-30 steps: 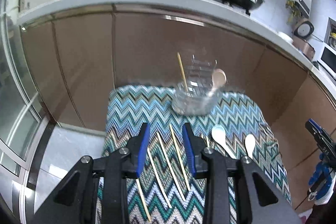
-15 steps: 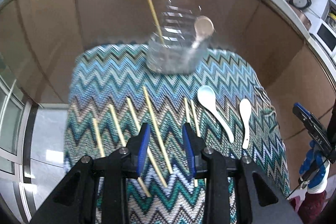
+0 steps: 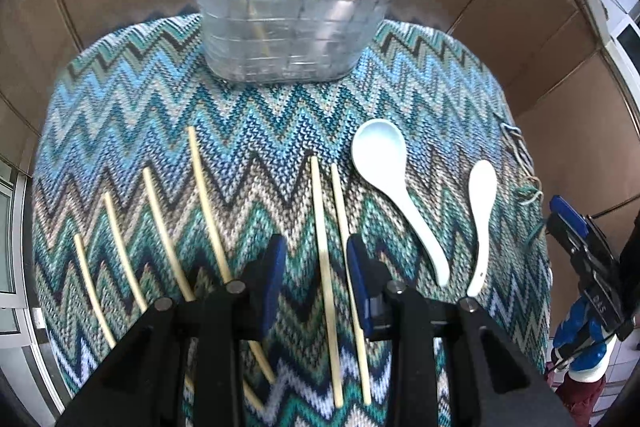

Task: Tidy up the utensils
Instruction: 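Move both tools back down toward the remaining spoons and chopsticks, then grasp another white spoon with the right tool while the left tool grasps a chopstick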

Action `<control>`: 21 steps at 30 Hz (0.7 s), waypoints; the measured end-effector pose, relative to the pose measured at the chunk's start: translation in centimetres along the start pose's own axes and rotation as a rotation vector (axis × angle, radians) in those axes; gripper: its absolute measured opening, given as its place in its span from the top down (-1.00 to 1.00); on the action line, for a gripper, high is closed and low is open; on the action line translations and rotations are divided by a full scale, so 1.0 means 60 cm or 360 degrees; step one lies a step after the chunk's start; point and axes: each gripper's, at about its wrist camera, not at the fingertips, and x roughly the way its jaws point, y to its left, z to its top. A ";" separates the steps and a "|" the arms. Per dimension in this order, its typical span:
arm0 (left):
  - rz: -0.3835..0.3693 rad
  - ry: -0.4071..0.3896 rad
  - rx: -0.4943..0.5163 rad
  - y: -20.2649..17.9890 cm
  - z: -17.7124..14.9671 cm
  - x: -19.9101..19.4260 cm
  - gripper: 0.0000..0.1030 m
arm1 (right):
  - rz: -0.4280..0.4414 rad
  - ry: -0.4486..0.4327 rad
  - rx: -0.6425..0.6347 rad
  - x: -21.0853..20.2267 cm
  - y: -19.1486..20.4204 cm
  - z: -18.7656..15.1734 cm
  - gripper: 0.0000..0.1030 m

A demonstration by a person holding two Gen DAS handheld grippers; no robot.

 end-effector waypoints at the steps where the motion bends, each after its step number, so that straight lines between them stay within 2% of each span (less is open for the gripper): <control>1: 0.0005 0.0009 0.0003 0.000 0.006 0.007 0.42 | 0.0005 0.0011 -0.0009 0.006 -0.001 0.003 0.20; 7: 0.0053 0.0078 0.0038 -0.002 0.037 0.045 0.44 | 0.0042 0.0065 -0.0083 0.037 0.007 0.024 0.20; 14: 0.0091 0.0161 0.0094 -0.004 0.064 0.083 0.56 | 0.0132 0.0154 -0.0205 0.084 0.036 0.057 0.20; 16: 0.0091 0.0177 0.0110 -0.004 0.069 0.088 0.58 | 0.0173 0.0187 -0.0237 0.101 0.046 0.068 0.20; 21: 0.0070 0.0236 0.0143 -0.005 0.080 0.101 0.68 | 0.0373 0.0333 -0.0308 0.159 0.074 0.102 0.20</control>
